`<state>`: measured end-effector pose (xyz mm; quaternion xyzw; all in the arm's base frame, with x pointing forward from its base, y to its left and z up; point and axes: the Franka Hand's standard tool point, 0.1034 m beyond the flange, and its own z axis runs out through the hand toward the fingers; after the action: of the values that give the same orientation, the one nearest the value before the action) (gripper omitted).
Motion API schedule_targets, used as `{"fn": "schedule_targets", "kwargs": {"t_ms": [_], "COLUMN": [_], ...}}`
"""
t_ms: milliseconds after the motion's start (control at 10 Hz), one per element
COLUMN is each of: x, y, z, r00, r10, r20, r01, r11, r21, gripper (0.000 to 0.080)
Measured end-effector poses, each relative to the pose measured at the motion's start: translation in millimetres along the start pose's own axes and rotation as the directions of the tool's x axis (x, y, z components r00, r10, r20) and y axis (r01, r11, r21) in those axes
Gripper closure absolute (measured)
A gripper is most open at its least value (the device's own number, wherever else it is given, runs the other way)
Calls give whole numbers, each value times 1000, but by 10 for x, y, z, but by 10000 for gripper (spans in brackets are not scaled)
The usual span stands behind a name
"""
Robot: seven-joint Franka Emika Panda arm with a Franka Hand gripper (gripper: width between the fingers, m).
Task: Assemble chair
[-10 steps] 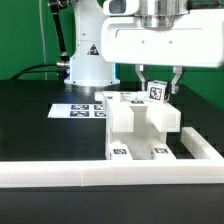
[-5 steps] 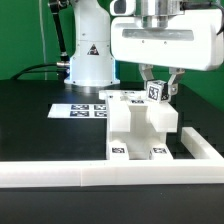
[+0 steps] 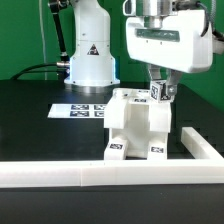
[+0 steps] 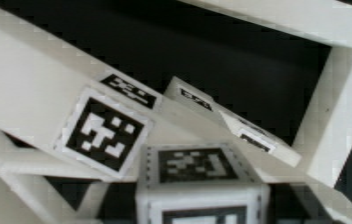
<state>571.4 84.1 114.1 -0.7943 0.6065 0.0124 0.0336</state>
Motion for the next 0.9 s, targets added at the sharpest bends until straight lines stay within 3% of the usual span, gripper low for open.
{"fn": "schedule_targets", "kwargs": {"t_ms": [500, 700, 900], "x": [-49, -54, -92], "y": [-14, -16, -28], "z": [0, 1, -2], "r00": [983, 987, 997], "r10": [182, 163, 78], "r20": [8, 8, 0], "r01": [-182, -163, -78], "r11": [983, 987, 997], "r21": [4, 5, -8], "gripper": [512, 510, 197]}}
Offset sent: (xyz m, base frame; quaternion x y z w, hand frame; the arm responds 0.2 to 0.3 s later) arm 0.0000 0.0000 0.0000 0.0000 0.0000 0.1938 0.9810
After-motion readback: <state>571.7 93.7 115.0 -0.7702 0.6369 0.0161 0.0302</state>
